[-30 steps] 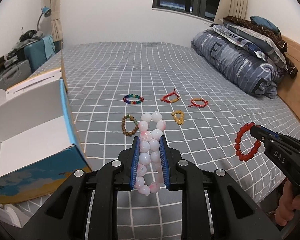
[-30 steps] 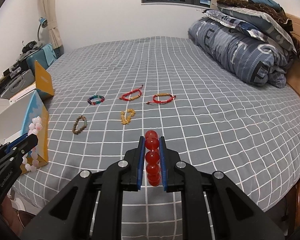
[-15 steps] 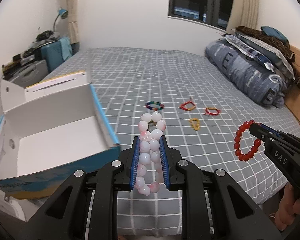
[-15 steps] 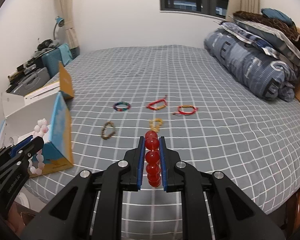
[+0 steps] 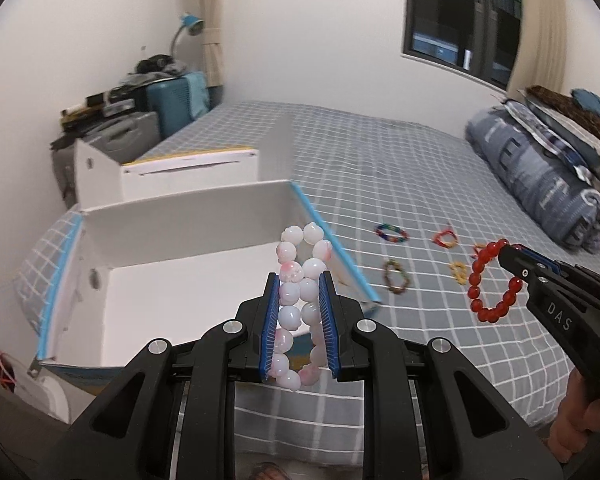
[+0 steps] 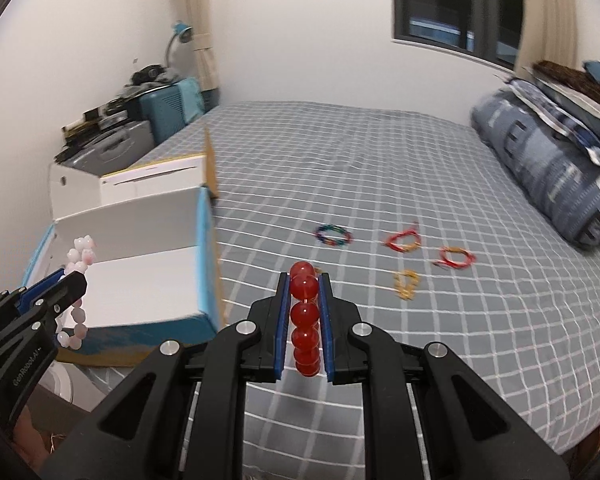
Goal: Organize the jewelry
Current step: 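Lift both bracelets and carry them over the white box with both tools, then open the left tool to drop the pink bracelet while the right tool releases the red bracelet into the box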
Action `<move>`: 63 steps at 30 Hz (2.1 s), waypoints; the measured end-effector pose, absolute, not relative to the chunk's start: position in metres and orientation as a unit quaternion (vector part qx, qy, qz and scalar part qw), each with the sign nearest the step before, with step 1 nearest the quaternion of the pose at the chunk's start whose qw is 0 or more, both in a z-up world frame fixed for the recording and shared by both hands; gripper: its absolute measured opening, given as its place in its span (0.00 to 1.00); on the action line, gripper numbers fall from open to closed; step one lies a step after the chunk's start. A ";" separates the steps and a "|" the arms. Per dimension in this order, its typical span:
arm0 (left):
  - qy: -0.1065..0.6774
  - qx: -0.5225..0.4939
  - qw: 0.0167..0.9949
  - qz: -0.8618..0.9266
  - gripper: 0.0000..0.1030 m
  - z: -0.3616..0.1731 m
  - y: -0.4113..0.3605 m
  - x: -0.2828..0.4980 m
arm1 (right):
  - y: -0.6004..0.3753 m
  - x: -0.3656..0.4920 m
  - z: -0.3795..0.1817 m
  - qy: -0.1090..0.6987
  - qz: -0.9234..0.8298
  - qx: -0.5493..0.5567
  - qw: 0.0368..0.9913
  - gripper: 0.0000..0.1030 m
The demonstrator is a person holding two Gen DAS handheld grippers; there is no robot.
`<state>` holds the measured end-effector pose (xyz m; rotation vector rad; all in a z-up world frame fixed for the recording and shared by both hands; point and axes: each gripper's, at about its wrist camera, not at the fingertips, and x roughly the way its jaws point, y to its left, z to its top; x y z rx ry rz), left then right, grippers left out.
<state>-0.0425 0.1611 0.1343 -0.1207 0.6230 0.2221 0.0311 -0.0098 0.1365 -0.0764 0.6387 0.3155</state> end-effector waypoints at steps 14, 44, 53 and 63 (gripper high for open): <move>0.327 -0.093 0.920 0.193 0.19 0.128 0.255 -0.036 | 0.113 0.052 0.139 0.313 0.249 -0.061 0.914 0.12; 0.434 -0.149 0.860 0.223 0.17 0.046 0.330 0.008 | 0.198 0.123 0.051 0.433 0.248 -0.118 0.859 0.12; 0.429 -0.149 0.860 0.234 0.37 0.051 0.330 0.008 | 0.197 0.119 0.052 0.437 0.253 -0.120 0.855 0.14; 0.405 -0.147 0.869 0.242 0.70 0.062 0.325 0.003 | 0.176 0.107 0.080 0.402 0.256 -0.093 0.874 0.63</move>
